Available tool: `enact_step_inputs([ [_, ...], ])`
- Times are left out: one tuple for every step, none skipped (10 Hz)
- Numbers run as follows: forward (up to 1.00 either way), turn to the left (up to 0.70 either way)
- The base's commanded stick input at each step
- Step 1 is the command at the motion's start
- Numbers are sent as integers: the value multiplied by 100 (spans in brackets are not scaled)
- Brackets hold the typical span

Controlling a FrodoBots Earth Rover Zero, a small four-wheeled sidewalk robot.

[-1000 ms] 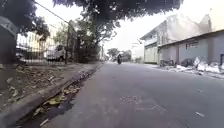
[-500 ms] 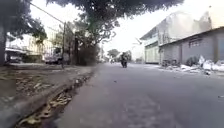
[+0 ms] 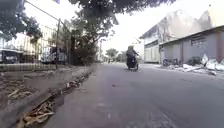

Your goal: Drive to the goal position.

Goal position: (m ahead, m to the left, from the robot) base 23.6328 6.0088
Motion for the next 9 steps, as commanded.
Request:
enact_step_inputs([
  [100, 8],
  [100, 8],
  [100, 8],
  [100, 8],
  [100, 8],
  [100, 8],
  [100, 8],
  [100, 8],
  [100, 8],
])
